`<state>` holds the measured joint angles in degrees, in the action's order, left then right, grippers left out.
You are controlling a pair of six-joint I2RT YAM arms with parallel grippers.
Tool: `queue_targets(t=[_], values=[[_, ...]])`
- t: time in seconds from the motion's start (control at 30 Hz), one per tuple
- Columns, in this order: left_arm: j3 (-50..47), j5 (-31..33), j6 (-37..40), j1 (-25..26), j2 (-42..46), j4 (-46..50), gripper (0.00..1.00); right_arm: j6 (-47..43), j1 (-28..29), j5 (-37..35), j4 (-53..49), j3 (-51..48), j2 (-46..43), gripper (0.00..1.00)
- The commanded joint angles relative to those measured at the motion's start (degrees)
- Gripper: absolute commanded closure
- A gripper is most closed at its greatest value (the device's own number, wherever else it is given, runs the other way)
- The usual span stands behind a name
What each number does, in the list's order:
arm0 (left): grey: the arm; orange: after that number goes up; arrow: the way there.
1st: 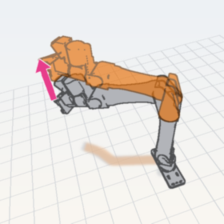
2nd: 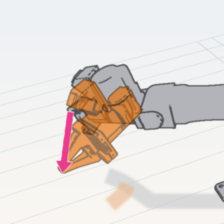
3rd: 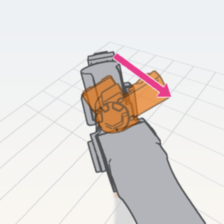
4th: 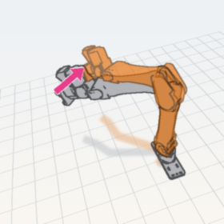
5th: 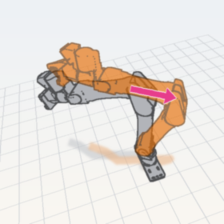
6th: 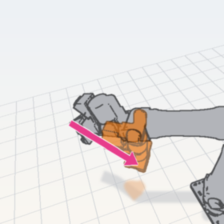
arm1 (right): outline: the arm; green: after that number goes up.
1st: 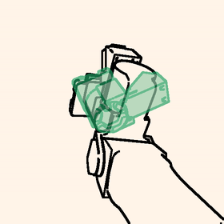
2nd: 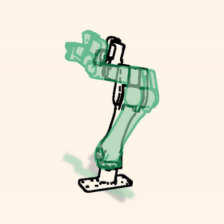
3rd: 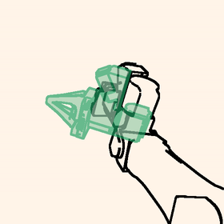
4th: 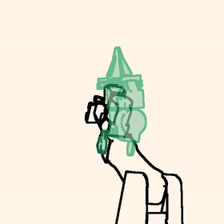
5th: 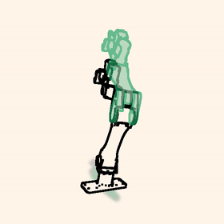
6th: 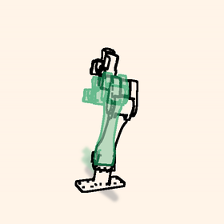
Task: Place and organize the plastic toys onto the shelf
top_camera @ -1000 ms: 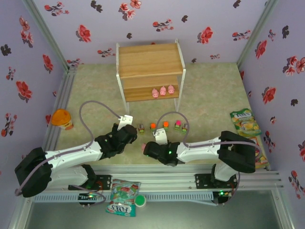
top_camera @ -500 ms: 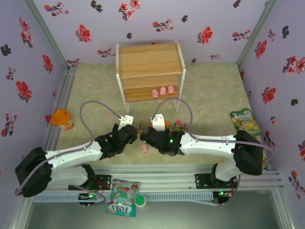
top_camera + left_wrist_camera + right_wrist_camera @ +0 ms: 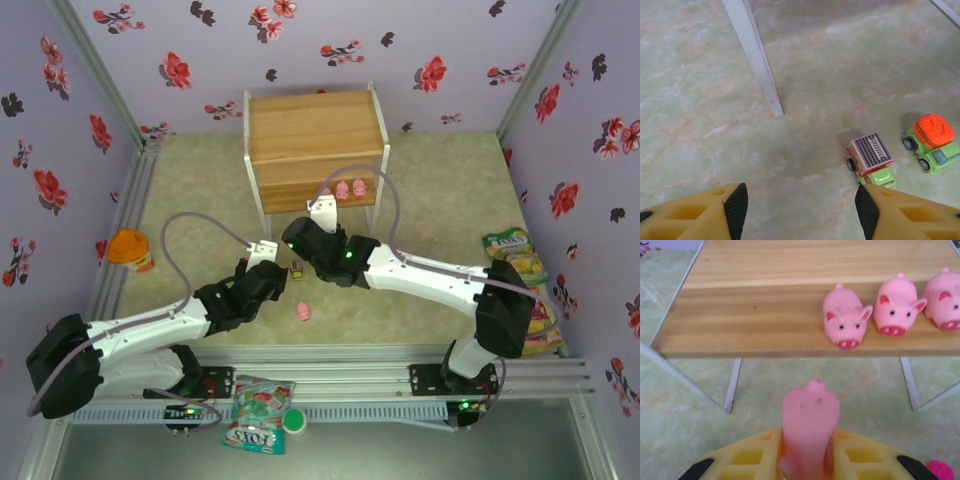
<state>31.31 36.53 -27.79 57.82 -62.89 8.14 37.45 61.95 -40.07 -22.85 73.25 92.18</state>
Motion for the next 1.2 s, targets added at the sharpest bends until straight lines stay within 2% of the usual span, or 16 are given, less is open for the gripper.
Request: queue_targets(t=[0.0,0.47,1.17], values=[[-1.0,-0.3,-1.0,-0.4,1.9,-0.7,0.37,-1.3,-1.5,-0.1,-1.9,3.4,2.3,0.74],[-1.9,-2.2,-0.6,-0.4,3.3,-2.3,0.37,-2.6,-5.8,1.5,-3.2,14.4,11.2,0.74],[-1.4,-2.5,-0.6,-0.4,2.2,-2.4,0.36,-4.1,-8.2,2.5,-3.6,21.6,17.7,0.73]])
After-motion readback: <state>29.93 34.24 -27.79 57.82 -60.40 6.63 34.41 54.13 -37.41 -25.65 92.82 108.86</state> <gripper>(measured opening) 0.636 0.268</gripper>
